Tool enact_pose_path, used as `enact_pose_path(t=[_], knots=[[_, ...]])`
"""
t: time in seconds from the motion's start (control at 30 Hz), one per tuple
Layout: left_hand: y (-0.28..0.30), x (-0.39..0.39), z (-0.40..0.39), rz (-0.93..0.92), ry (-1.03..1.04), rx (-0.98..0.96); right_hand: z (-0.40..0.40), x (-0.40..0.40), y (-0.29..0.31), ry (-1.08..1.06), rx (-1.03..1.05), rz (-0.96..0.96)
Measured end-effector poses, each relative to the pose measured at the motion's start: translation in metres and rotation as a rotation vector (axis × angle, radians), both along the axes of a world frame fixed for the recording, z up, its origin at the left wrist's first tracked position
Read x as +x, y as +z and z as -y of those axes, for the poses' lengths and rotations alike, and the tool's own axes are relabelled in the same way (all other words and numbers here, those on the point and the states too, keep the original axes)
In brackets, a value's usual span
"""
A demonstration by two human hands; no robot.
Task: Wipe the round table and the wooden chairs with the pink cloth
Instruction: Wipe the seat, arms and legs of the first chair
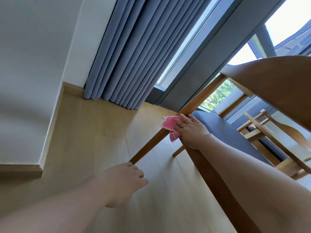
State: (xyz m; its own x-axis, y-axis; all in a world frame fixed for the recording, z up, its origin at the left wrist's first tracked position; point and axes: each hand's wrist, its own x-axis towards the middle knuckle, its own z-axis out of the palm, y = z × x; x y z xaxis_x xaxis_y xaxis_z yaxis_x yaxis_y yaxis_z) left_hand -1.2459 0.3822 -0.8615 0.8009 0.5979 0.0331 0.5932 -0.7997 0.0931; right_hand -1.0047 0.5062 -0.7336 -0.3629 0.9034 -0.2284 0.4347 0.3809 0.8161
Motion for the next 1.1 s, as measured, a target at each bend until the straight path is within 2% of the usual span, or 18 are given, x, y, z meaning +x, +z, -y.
enact_pose_path(t=[0.3, 0.4, 0.57, 0.83, 1.1], knots=[[0.014, 0.011, 0.012, -0.017, -0.063, -0.050, 0.039, 0.011, 0.003, 0.085, -0.180, 0.039], [0.022, 0.018, 0.019, -0.027, -0.094, -0.056, 0.076, 0.024, 0.001, 0.096, -0.234, 0.045], [0.033, 0.034, 0.033, -0.020, -0.155, -0.082, 0.162, 0.058, 0.003, 0.098, -0.268, -0.048], [0.035, 0.072, 0.066, -0.029, -0.280, -0.044, 0.273, 0.104, 0.015, -0.050, -0.337, 0.045], [0.041, 0.116, 0.102, -0.001, -0.449, 0.011, 0.347, 0.133, 0.016, -0.113, -0.346, -0.068]])
